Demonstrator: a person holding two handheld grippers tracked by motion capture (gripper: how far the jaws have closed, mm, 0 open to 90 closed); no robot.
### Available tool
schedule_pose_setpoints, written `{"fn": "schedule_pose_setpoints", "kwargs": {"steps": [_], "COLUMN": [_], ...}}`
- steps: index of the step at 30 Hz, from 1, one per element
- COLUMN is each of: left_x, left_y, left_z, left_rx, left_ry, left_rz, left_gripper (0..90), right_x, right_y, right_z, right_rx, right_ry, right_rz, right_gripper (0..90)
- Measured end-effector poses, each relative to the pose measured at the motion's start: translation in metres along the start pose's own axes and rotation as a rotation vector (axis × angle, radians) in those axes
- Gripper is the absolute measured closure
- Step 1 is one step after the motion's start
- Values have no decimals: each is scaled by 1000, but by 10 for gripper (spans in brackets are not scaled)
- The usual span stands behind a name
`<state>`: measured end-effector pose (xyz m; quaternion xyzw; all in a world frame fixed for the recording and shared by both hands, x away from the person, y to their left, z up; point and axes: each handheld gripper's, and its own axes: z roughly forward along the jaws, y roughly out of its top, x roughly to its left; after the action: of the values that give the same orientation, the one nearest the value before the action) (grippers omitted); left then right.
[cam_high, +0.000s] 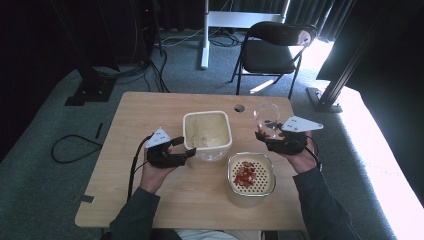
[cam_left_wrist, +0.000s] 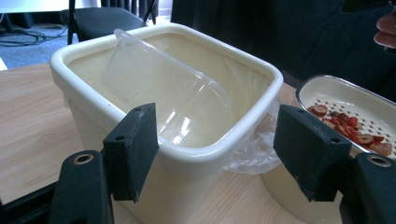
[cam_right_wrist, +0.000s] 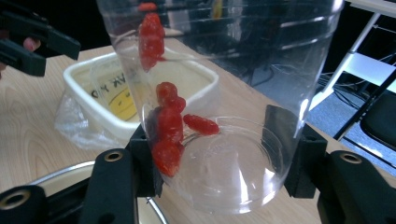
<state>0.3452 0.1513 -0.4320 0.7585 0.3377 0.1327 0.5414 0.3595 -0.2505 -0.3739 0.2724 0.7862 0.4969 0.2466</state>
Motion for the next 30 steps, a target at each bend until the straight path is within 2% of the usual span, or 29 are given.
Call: {"fn": "schedule_pose_setpoints", "kwargs": {"steps": [9,14,24,30], "left_x": [1,1,2,2], "left_y": [-1,-1,-2,-2], "left_z": [0,-1,-3,-3], "left_rx": [-4,-4,-3,-7], "left_ry": [-5,-4,-1,2], "left_rz": [-1,0,-2,-9], "left_gripper": [313,313,313,313], "right_x": [-5,-5,0,4], "right_y": [8,14,32,43], "right_z": [18,30,59,79], "right_rx": [-11,-3,13,46], "right_ry": [56,88,166,183], "right_rz": [57,68,63,34], "right_gripper": [427,425,421,418]}}
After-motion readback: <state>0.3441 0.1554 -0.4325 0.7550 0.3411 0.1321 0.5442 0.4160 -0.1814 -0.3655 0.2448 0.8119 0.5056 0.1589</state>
